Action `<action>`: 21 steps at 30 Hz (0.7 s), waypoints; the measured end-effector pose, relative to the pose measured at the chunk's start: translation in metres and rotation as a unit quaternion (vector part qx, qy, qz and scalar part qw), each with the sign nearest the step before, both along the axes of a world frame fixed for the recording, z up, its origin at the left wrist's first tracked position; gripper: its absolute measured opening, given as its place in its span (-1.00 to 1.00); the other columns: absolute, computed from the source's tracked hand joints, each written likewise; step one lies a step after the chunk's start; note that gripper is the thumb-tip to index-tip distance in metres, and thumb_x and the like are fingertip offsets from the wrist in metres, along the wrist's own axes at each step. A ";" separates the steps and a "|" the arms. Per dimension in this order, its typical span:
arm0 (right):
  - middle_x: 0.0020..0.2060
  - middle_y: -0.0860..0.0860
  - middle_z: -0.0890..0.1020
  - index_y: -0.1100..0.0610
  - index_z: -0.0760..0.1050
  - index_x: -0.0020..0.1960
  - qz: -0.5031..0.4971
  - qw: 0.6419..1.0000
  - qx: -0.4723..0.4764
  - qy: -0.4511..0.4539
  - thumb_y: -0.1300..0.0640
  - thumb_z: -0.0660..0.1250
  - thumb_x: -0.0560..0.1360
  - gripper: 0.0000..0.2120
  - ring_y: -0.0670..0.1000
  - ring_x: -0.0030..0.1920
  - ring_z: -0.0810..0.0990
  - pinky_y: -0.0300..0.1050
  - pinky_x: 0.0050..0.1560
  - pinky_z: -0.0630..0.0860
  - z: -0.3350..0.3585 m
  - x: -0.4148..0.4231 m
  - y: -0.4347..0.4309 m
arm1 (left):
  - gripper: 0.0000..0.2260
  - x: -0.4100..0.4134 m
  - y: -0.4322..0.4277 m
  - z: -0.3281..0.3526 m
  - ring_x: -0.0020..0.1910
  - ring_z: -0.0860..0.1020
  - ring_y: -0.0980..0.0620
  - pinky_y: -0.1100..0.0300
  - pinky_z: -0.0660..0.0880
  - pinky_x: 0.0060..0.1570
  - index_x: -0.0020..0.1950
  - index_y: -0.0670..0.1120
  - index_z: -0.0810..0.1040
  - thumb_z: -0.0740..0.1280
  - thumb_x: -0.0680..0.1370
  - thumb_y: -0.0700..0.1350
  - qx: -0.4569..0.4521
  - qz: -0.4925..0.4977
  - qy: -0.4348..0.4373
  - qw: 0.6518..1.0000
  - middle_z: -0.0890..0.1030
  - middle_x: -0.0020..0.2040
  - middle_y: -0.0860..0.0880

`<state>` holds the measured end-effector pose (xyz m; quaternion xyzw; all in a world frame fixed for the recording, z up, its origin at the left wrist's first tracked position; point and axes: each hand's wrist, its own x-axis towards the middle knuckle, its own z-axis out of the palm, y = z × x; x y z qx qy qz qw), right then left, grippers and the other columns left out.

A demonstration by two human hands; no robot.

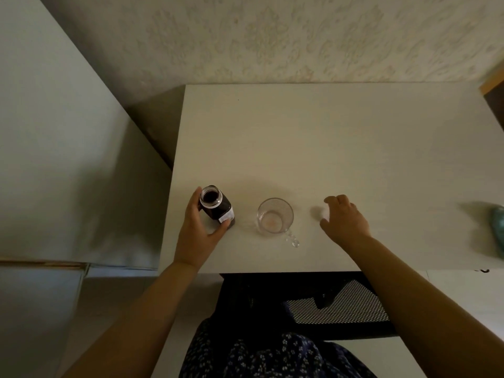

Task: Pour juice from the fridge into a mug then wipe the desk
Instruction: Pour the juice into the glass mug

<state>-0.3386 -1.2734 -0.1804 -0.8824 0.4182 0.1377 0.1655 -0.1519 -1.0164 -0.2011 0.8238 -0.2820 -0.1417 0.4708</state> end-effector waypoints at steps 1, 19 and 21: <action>0.30 0.10 0.37 0.10 0.30 0.34 -0.008 1.000 0.007 -0.029 0.09 0.24 0.51 -0.58 0.14 0.25 0.41 0.03 0.11 0.45 0.003 0.000 0.004 | -0.22 0.000 0.000 0.000 0.44 0.28 0.05 -0.01 0.34 0.37 0.50 -0.06 0.11 0.48 0.42 -0.06 -0.005 -0.005 0.006 1.000 0.30 0.46 -0.04; 0.23 -0.06 0.57 -0.13 0.18 0.45 -0.038 0.964 0.186 -0.186 0.01 0.25 0.54 -0.48 -0.02 0.14 0.58 -0.11 0.13 0.48 -0.015 -0.001 0.081 | -0.28 0.001 -0.008 -0.001 0.37 0.36 0.08 0.03 0.40 0.32 0.44 -0.05 0.22 0.51 0.38 -0.23 -0.063 -0.006 0.016 0.998 0.37 0.39 -0.07; 0.25 -0.07 0.55 -0.14 0.12 0.47 -0.029 0.967 0.181 -0.178 0.03 0.24 0.55 -0.45 -0.01 0.16 0.57 -0.13 0.13 0.46 -0.015 0.000 0.082 | -0.28 0.001 -0.009 0.000 0.36 0.35 0.10 0.08 0.40 0.32 0.44 -0.04 0.22 0.51 0.38 -0.20 -0.056 -0.011 0.008 0.998 0.36 0.39 -0.06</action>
